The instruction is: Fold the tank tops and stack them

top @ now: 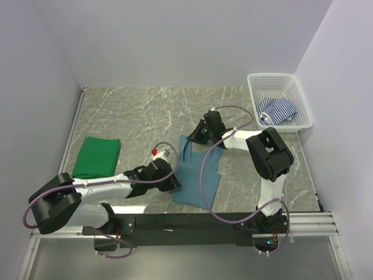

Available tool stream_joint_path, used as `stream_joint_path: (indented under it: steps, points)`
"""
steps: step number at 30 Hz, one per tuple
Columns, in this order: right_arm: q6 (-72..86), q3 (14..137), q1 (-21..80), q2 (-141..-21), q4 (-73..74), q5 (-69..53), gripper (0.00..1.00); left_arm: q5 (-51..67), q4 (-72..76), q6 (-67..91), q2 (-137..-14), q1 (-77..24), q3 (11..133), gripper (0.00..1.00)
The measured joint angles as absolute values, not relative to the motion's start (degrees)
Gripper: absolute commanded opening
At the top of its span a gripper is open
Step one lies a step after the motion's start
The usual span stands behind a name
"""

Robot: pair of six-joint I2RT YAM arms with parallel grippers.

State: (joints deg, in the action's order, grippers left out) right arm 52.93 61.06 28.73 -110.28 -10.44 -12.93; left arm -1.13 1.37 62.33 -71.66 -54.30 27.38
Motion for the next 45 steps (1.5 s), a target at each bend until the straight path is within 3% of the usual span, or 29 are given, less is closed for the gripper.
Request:
stream_joint_path:
  steps: [4,28,31,34,35,39,45]
  points:
    - [52.95,61.06,28.73,-110.28,-10.35,-12.67,0.0,-2.94,1.72,63.81,-74.19,-54.48,26.87,0.01]
    - [49.39,62.72,22.85,-110.08,-5.02,-15.09,0.0,-6.35,4.1,67.07,-76.34,-55.99,25.54,0.01]
    - [48.31,64.01,22.83,-110.13,-4.21,-15.11,0.14,-6.48,3.62,66.65,-76.03,-55.99,25.63,0.01]
    - [46.83,64.86,22.81,-110.13,-3.75,-14.7,0.41,-7.16,0.58,65.43,-74.96,-55.99,26.5,0.07]
    - [46.35,64.95,22.76,-110.1,-3.62,-14.52,0.44,-7.42,-0.89,64.93,-74.63,-56.03,27.09,0.09]
    - [43.62,65.6,22.59,-109.23,-0.95,-13.52,0.5,-8.05,-5.65,62.5,-73.8,-56.1,31.09,0.16]
    - [39.51,66.15,22.57,-102.41,5.45,-8.93,0.49,-8.32,-7.44,58.54,-74.04,-56.1,39.64,0.16]
